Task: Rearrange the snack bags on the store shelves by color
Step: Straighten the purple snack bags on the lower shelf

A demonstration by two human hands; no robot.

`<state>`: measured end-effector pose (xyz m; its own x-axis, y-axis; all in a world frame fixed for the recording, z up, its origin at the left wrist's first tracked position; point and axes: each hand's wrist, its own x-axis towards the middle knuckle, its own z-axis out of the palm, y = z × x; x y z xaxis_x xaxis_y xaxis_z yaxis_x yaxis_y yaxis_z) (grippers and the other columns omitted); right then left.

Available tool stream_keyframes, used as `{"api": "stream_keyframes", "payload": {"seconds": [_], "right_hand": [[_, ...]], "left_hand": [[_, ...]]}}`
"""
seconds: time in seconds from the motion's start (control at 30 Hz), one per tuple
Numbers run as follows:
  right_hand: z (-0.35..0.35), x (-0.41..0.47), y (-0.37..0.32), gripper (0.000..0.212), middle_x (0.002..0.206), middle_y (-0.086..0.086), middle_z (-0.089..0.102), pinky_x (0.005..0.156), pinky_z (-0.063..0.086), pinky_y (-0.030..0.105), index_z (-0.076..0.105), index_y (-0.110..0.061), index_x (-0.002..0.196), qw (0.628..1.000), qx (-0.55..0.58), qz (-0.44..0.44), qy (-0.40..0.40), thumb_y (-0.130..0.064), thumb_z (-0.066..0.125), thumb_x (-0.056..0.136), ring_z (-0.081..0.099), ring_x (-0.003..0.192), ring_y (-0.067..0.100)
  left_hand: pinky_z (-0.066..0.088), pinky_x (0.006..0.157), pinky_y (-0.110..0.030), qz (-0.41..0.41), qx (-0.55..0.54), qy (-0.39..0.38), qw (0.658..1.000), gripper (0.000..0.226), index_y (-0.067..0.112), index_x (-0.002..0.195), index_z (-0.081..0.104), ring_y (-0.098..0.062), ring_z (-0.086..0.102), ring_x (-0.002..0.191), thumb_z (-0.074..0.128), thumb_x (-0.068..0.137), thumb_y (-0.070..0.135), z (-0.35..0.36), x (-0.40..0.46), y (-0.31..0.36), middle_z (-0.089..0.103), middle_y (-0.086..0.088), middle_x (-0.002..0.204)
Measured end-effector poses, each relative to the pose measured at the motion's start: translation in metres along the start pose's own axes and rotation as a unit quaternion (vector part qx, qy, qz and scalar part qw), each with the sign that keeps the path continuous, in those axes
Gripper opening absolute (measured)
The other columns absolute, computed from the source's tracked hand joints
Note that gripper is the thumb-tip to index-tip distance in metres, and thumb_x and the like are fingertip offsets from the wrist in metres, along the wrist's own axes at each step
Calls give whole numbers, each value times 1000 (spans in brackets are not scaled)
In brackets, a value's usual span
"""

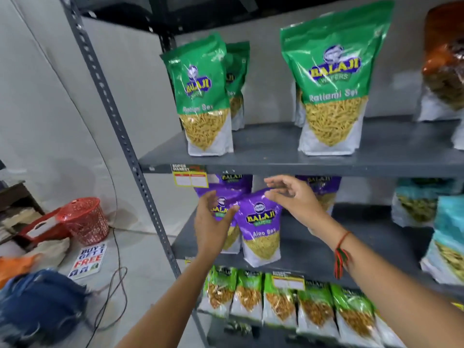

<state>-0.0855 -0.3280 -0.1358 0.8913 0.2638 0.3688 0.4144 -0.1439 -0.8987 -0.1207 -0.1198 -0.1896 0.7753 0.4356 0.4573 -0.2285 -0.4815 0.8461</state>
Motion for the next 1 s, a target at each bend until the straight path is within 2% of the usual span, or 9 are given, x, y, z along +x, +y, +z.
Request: {"api": "stream_keyframes", "payload": {"seconds": [0.1,0.2,0.3,0.4,0.5,0.57,0.7,0.8,1.0], "right_hand": [[-9,-15,59,38,114,0,65,84,55,32,61,-34,111,996,-23,83,8,-20,73,78,66,92,12],[-12,-16,123,60,126,11,58,80,46,28,49,-17,130,980,-79,185,-4,-10,74,76,61,90,18],[-7,-9,176,80,142,16,44,90,45,33,32,-16,143,955,-98,265,-96,-6,73,75,53,113,25],[3,1,210,92,151,13,33,100,41,32,17,-11,148,946,-81,281,-137,0,72,75,39,134,25],[12,11,230,86,136,2,44,99,39,27,26,-12,143,947,-70,267,-166,6,72,72,41,125,14],[14,13,242,85,131,4,50,99,42,30,32,-13,139,945,-63,266,-178,6,75,68,46,124,18],[11,10,260,69,107,0,59,82,51,26,44,-14,121,951,-60,260,-159,3,79,64,57,104,20],[-4,4,261,57,97,-5,61,78,55,30,49,-26,105,951,-63,269,-135,-6,82,63,62,91,15],[-55,-23,265,48,97,-7,66,86,56,40,51,-36,91,951,-109,279,-74,-27,85,59,65,95,14]], "left_hand": [[54,87,-46,-91,17,-46,995,62,34,117,51,-17,65,102,82,65,50,25,-31,-44,67,4,112],[49,89,-36,-165,56,-122,977,70,23,129,48,-23,61,114,83,70,37,52,-51,-74,63,-2,127],[50,91,-39,-204,88,-185,957,73,18,134,44,-20,60,111,82,72,28,77,-58,-100,59,-6,134],[51,88,-39,-224,97,-184,952,76,19,133,41,-14,56,102,84,70,25,96,-58,-119,60,-8,133],[44,78,-28,-244,101,-165,950,63,15,124,47,-16,60,97,82,72,20,107,-58,-132,64,-9,127],[44,77,-27,-249,99,-153,951,56,17,118,50,-16,63,95,82,73,22,112,-60,-139,67,-9,125],[45,83,-27,-247,94,-134,955,68,17,130,51,-20,64,109,83,71,31,123,-63,-146,66,-3,125],[46,85,-28,-245,85,-163,952,68,20,130,52,-12,62,103,83,71,30,134,-61,-141,63,10,115],[56,87,-36,-222,69,-244,941,60,29,120,58,-7,67,95,85,67,32,168,-61,-128,70,10,113]]}}
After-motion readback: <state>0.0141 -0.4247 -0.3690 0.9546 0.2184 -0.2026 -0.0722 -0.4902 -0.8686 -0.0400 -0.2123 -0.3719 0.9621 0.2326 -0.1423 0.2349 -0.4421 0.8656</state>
